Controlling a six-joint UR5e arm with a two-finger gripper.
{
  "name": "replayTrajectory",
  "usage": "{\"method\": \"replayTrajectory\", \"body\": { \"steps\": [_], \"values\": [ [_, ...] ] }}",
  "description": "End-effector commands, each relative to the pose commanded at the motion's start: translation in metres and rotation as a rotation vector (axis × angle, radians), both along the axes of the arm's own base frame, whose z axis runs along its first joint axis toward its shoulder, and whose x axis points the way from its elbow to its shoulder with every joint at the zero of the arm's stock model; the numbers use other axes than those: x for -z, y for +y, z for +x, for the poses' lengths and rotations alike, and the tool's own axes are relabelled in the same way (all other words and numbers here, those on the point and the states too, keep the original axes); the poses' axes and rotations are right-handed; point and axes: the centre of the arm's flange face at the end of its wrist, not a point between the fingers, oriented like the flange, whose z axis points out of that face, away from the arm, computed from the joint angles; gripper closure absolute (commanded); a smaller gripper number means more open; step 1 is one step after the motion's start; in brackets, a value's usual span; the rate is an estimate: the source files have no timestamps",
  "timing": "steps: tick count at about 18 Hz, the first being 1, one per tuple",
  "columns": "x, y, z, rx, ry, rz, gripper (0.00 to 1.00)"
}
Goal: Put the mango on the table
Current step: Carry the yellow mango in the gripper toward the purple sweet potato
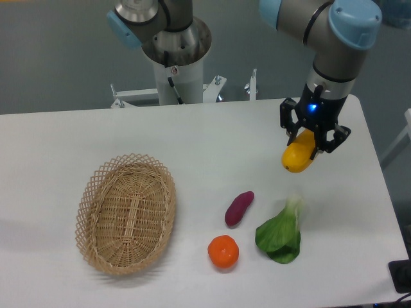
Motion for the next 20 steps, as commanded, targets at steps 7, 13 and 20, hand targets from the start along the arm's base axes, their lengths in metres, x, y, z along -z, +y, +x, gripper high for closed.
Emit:
{"method": "replayTrajectory", "body": {
  "steps": [7,13,20],
  "values": [
    [0.018,-0.005,0.003,0.003,-0.025,-0.012,0.48],
    [0.056,-0.025,0.006,0.067,-0.011,-0.017,0.48],
    [0.124,-0.032,0.015,0.135,0.078,-0.069,0.49]
  ]
}}
